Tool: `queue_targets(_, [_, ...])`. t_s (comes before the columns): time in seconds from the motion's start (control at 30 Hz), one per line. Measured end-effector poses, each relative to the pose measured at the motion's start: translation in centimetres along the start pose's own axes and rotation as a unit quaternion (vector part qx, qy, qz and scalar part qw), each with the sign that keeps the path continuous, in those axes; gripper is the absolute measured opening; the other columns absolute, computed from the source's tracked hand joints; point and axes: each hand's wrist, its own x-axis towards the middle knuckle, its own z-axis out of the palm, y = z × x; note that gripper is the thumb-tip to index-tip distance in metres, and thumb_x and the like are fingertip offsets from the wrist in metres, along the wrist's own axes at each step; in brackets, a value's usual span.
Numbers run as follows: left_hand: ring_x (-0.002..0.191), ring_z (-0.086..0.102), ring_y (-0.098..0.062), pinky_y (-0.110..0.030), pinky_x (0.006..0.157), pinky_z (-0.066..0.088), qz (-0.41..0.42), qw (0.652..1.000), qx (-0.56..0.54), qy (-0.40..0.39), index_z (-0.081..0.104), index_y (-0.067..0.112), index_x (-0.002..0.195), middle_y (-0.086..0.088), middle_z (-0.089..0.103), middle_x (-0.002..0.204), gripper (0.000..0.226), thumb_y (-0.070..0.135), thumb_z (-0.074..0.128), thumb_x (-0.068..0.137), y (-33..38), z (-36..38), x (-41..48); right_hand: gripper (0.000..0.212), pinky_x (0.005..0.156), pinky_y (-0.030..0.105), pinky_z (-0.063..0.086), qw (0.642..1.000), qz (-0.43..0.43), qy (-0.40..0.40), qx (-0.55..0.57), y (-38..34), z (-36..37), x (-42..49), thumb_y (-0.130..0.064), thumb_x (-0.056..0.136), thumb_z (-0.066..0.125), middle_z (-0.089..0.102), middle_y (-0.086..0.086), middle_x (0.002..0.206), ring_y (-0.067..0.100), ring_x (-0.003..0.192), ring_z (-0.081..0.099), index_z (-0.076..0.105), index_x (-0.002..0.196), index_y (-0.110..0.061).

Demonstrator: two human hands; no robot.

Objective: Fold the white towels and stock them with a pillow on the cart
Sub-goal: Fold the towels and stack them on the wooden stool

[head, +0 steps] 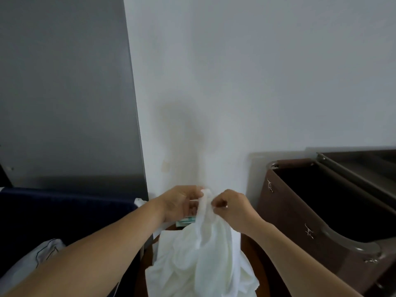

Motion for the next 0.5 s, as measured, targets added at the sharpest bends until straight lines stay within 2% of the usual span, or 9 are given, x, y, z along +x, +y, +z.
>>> queue_targets(0.07, [0.089,0.053,-0.026,-0.034,0.079,0.046,0.011,1.0,0.011,0.013,0.053,0.002,0.124,-0.013,0.056,0.106,0.052,0.012,0.064,0.074,-0.5,0.6,0.2,0.014,0.075,0.025,0.051,1.0,0.026,-0.004,0.017,-0.4,0.9,-0.1,-0.015,0.09,0.062,0.062,-0.009,0.08,0.013,0.077,0.061,0.073,0.082,-0.018])
queue_targets(0.13, [0.1,0.06,-0.024,-0.036,0.087,0.052,0.018,0.999,0.012,0.034,0.042,-0.001,0.14,-0.004,0.064,0.113,0.068,0.005,0.063,0.075,-0.8,1.5,0.3,0.012,0.068,0.02,0.049,0.994,0.062,0.014,0.086,-1.0,1.9,-0.2,-0.011,0.093,0.059,0.061,-0.011,0.077,0.008,0.072,0.057,0.069,0.088,-0.016])
queue_targets(0.2, [0.118,0.058,-0.028,-0.04,0.102,0.046,0.039,0.998,0.002,0.044,0.036,0.007,0.147,0.0,0.067,0.124,0.073,0.0,0.06,0.079,-0.9,2.1,0.2,0.013,0.064,0.019,0.052,0.977,0.101,0.049,0.183,-1.4,2.4,-0.3,-0.005,0.092,0.06,0.064,-0.01,0.073,0.007,0.07,0.061,0.069,0.093,-0.013])
queue_targets(0.23, [0.121,0.056,-0.028,-0.04,0.104,0.044,0.052,0.997,0.003,0.048,0.032,0.01,0.149,0.001,0.067,0.125,0.076,-0.001,0.06,0.079,-0.9,2.1,0.3,0.016,0.062,0.022,0.055,0.96,0.117,0.063,0.246,-1.5,2.6,-0.2,0.0,0.089,0.063,0.067,-0.007,0.069,0.008,0.067,0.064,0.071,0.089,-0.015])
queue_targets(0.33, [0.11,0.064,-0.027,-0.034,0.091,0.052,0.083,0.994,0.015,0.075,0.027,0.011,0.152,-0.004,0.068,0.12,0.084,-0.003,0.065,0.079,-0.9,2.2,0.5,0.019,0.05,0.023,0.048,0.903,0.147,0.067,0.398,-2.3,2.6,-0.1,0.007,0.083,0.065,0.069,0.002,0.067,0.011,0.055,0.061,0.072,0.086,-0.01])
queue_targets(0.4, [0.099,0.067,-0.024,-0.029,0.082,0.057,0.084,0.993,0.0,0.087,0.03,0.006,0.15,-0.012,0.065,0.11,0.088,0.001,0.067,0.071,-0.8,2.6,0.6,0.015,0.053,0.021,0.05,0.904,0.152,0.064,0.393,-2.2,2.9,0.0,0.001,0.085,0.066,0.071,0.003,0.076,0.01,0.062,0.066,0.07,0.093,-0.012])
queue_targets(0.5, [0.095,0.066,-0.027,-0.036,0.088,0.053,0.059,0.995,-0.01,0.079,0.046,0.01,0.137,-0.014,0.064,0.111,0.078,0.008,0.062,0.061,-0.7,3.1,0.8,0.013,0.067,0.03,0.059,0.912,0.151,0.062,0.376,-1.0,3.3,-0.5,-0.014,0.084,0.075,0.074,0.004,0.087,0.02,0.079,0.073,0.071,0.095,-0.016])
